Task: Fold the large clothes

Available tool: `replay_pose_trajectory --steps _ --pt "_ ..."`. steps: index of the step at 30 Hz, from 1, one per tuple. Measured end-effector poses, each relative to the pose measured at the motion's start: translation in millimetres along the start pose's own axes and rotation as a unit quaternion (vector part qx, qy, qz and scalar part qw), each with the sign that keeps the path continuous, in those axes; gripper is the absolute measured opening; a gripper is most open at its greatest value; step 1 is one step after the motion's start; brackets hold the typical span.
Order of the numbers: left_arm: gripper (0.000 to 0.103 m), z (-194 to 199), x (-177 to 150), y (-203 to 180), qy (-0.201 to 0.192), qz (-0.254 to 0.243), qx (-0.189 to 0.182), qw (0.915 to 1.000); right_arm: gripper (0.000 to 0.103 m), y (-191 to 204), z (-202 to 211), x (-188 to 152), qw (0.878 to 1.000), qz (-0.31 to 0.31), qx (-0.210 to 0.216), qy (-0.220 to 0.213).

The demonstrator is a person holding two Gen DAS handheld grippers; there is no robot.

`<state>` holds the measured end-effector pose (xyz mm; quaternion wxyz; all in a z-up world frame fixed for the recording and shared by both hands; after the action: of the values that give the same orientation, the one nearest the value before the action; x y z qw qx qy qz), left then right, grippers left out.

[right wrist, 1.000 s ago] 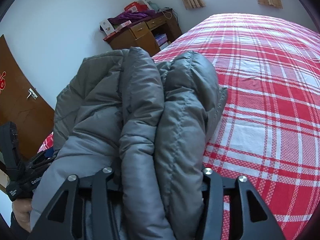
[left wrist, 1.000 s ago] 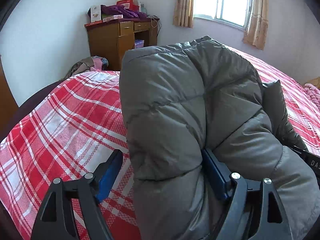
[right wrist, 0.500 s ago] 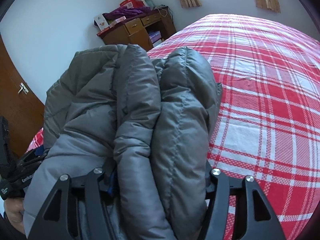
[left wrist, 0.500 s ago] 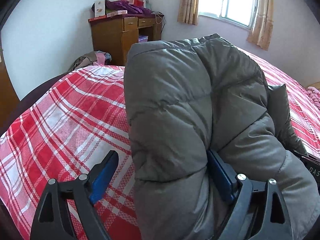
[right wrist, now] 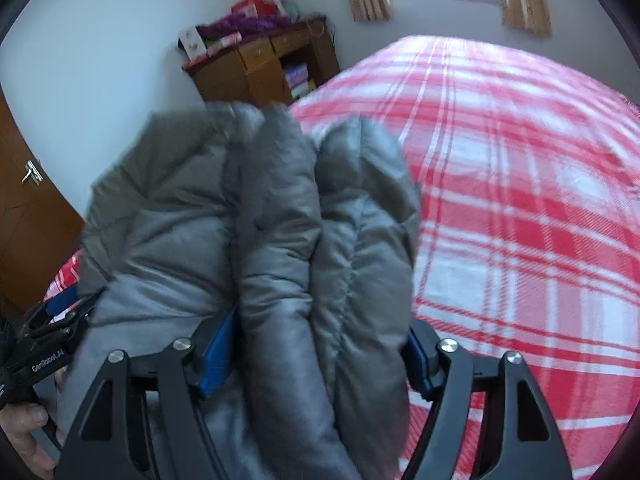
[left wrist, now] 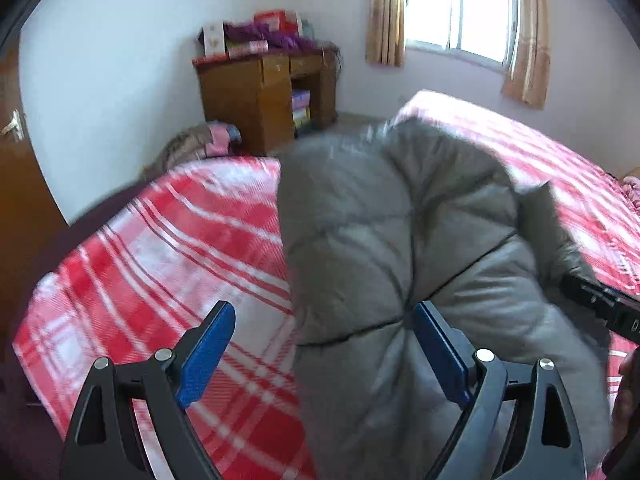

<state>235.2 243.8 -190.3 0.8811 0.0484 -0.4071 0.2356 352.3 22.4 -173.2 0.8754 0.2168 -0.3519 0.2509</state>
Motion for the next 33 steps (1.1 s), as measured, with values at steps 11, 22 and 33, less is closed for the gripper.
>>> replay_pose_trajectory --steps 11,22,33 --pt "0.091 144.2 18.1 -14.6 -0.092 0.003 -0.048 0.9946 0.092 26.3 133.7 7.6 0.994 0.038 -0.034 -0.097" --pt "0.091 174.5 27.0 -21.8 -0.12 -0.004 -0.061 0.9909 0.096 48.2 190.2 14.3 0.985 0.057 -0.04 -0.16" --pt "0.091 178.1 26.0 -19.9 -0.123 -0.001 -0.063 0.9904 0.096 57.2 193.6 14.5 0.983 0.07 -0.039 -0.168"
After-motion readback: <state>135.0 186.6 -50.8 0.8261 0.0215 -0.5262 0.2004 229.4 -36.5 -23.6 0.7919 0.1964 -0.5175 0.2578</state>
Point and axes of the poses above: each gripper's, at about its wrist camera, not at the fingertips, and z roughly against the way its jaws point, y to its left, x to its top, the point moved 9 cm from there along -z, roughly the way its jaws point, and after that the axes turned 8 degrees about z, right-handed, at the moved point
